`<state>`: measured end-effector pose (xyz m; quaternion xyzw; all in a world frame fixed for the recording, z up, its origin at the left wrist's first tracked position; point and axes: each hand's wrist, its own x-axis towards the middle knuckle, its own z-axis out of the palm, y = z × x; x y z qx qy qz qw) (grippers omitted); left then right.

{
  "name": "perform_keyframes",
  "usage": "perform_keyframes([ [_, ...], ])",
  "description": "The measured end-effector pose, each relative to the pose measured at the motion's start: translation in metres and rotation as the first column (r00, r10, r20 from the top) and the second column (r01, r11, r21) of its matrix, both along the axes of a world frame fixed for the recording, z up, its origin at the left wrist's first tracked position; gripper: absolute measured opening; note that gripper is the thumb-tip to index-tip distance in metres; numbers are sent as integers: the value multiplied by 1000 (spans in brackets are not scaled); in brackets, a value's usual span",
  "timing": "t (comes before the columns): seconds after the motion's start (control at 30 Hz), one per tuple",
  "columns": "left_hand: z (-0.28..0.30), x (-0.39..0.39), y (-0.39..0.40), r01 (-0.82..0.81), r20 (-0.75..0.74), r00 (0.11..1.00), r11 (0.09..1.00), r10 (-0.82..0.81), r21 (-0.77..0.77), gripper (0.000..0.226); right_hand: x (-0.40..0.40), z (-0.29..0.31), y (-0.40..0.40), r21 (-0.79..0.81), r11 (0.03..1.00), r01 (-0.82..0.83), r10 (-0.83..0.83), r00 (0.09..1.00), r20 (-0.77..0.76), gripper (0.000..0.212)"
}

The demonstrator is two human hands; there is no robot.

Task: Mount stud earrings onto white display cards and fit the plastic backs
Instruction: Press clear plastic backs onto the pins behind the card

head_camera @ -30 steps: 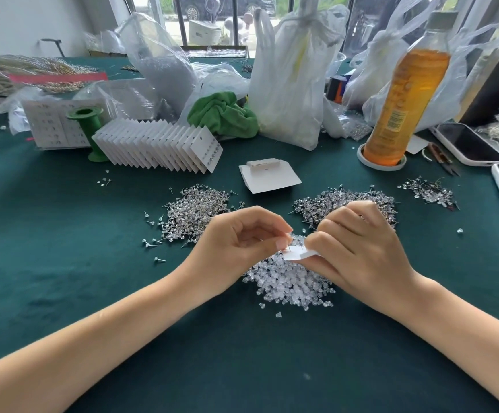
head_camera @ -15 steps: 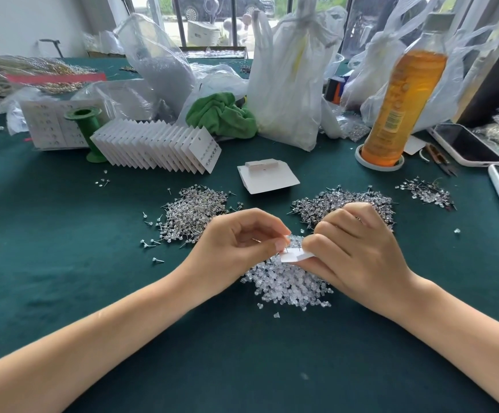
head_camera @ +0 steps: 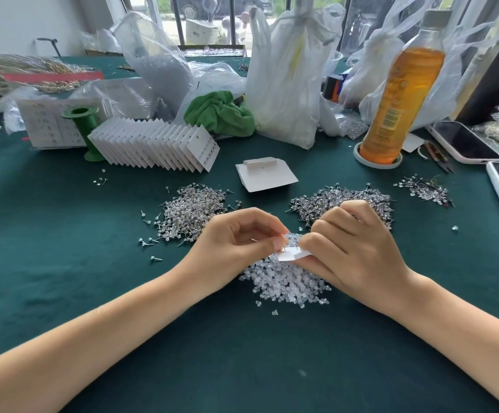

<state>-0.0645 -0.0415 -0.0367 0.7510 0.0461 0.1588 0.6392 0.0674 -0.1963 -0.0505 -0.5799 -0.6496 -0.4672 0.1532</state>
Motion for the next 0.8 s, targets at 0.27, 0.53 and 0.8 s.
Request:
perform_keyframes([
  [0.27, 2, 0, 0, 10, -24, 1000, 1000, -11, -13, 14, -1, -1, 0, 12, 1000, 7, -7, 1000, -9, 45],
  [0.53, 3, -1, -1, 20, -35, 999, 1000, -20, -3, 13, -1, 0, -1, 27, 999, 20, -21, 999, 31, 42],
  [0.8, 3, -2, -1, 4, -20, 1000, 998, -5, -55, 17, -2, 1, -1, 44, 999, 20, -22, 999, 34, 37],
])
